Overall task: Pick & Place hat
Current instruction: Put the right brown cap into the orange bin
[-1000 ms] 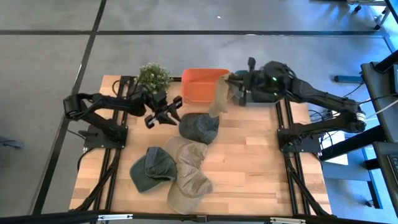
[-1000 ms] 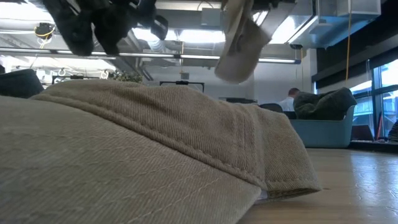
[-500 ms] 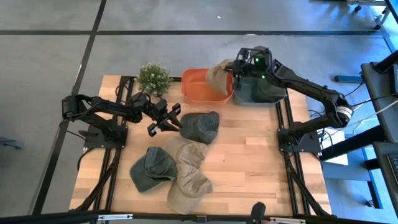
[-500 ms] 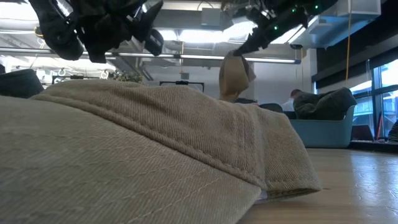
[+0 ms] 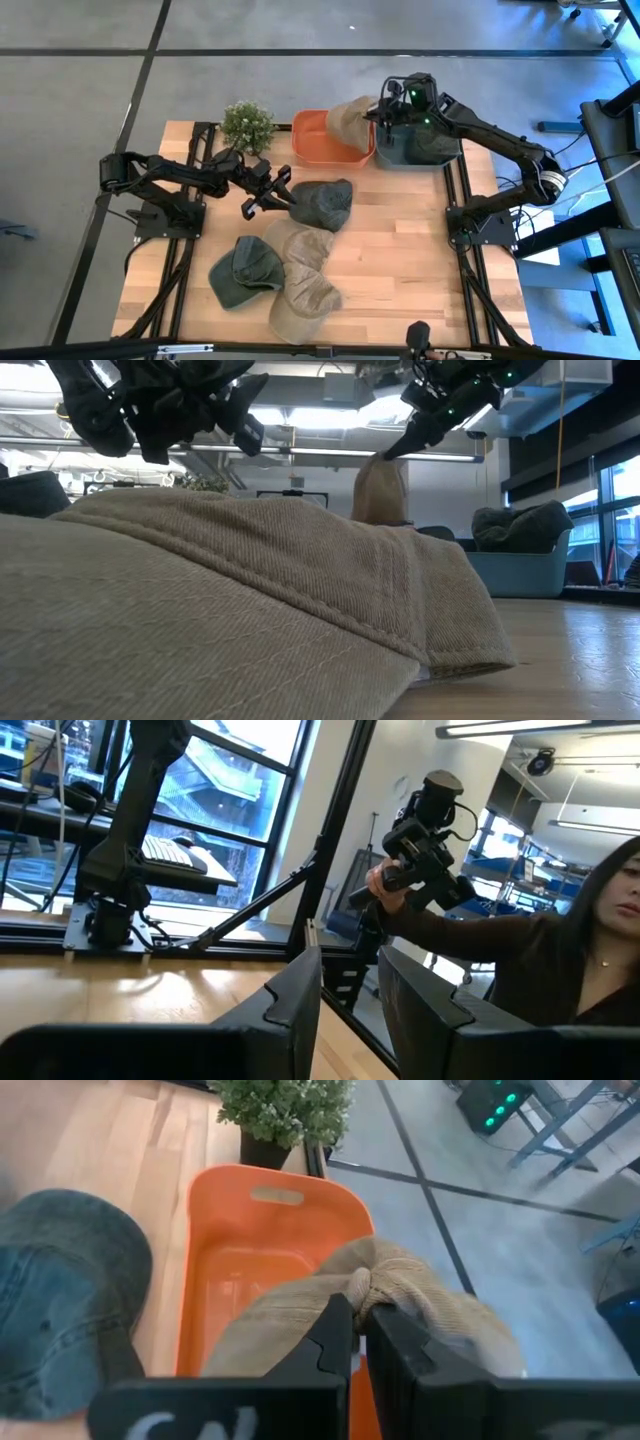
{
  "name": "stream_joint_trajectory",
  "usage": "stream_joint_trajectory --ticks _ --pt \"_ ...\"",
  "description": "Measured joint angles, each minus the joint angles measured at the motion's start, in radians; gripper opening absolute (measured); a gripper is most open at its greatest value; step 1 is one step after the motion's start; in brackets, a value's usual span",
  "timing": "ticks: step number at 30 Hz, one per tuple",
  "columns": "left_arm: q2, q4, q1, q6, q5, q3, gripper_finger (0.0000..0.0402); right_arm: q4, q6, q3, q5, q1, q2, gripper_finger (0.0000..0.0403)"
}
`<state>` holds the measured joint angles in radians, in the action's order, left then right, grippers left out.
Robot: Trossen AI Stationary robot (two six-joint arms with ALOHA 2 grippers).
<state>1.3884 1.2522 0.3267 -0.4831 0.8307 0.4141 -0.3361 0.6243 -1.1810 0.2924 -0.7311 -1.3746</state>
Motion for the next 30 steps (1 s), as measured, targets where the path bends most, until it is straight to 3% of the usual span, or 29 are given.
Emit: stream_joint_trajectory --ticks 4,9,15,30 --pt "0.000 0.000 0.000 0.000 0.000 0.000 0.0100 -0.004 -0.003 0.000 0.001 0.000 0.000 0.0020" --pt "0.000 -0.001 0.000 0.000 0.000 0.000 0.0100 -0.043 -0.011 0.000 0.098 0.003 0.000 0.0020" --pt "0.000 -0.001 0.000 0.000 0.000 0.000 0.0100 -0.057 -0.015 0.000 0.061 0.003 0.000 0.0021" --pt "0.000 -0.022 0.000 0.007 0.000 0.000 0.0100 -0.112 0.017 0.001 0.121 0.057 0.019 0.0021"
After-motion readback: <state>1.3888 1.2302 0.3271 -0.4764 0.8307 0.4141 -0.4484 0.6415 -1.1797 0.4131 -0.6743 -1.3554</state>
